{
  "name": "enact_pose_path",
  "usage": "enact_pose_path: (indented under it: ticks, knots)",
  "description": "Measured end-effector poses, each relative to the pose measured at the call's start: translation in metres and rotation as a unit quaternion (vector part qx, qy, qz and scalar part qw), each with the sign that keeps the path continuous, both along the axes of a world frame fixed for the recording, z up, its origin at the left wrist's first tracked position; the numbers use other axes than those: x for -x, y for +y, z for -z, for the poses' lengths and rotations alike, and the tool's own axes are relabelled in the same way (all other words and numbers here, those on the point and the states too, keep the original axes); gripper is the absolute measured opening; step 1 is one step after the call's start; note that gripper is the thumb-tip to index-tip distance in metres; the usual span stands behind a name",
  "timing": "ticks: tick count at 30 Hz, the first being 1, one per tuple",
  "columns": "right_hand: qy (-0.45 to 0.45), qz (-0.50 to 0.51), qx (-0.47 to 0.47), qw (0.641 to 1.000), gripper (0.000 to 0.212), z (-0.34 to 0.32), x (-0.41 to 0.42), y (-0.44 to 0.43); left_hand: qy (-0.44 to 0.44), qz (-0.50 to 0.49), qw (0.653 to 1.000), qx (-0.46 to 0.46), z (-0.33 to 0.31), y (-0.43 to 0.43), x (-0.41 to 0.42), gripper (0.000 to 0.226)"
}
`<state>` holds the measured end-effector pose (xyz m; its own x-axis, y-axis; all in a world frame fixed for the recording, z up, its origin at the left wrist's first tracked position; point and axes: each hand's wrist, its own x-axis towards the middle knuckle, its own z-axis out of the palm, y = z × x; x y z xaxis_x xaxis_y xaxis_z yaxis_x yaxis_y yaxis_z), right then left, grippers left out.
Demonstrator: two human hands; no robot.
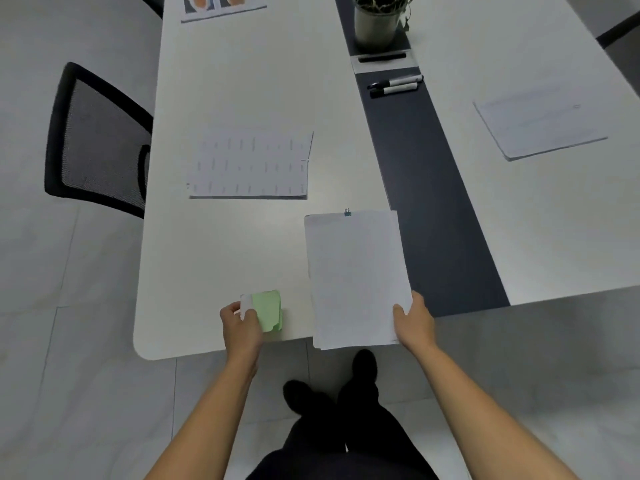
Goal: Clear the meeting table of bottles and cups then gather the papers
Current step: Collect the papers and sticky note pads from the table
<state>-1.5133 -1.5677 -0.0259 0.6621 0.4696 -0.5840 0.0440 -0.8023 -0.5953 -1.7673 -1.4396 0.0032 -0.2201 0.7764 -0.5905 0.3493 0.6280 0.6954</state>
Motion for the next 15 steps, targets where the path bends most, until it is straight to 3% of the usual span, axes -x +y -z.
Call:
enact_pose_path:
  ticks: [3, 6, 10, 13, 15]
  knots:
    - [-0.017, -0.034, 0.029, 0.999, 0.053, 0.007, 0.000, 0.000, 0.112, 0.140, 0.983, 0.047, 0.024, 0.000, 0.012, 0.064]
    - [-0.065, -0.093, 0.088, 0.990, 0.064, 0.008, 0.003, 0.002, 0.224, 0.282, 0.933, 0.018, 0.030, -0.014, 0.015, 0.079]
    - [-0.226, -0.226, 0.110, 0.941, 0.080, 0.000, 0.007, -0.002, 0.290, 0.381, 0.877, -0.045, 0.040, -0.032, 0.016, 0.072]
    - [-0.217, -0.373, 0.103, 0.896, 0.074, 0.004, 0.006, -0.003, 0.311, 0.446, 0.838, -0.051, 0.049, -0.041, 0.013, 0.061]
    - [-0.197, -0.437, 0.135, 0.867, 0.071, 0.009, 0.006, -0.004, 0.315, 0.457, 0.830, -0.063, 0.055, -0.044, 0.011, 0.059]
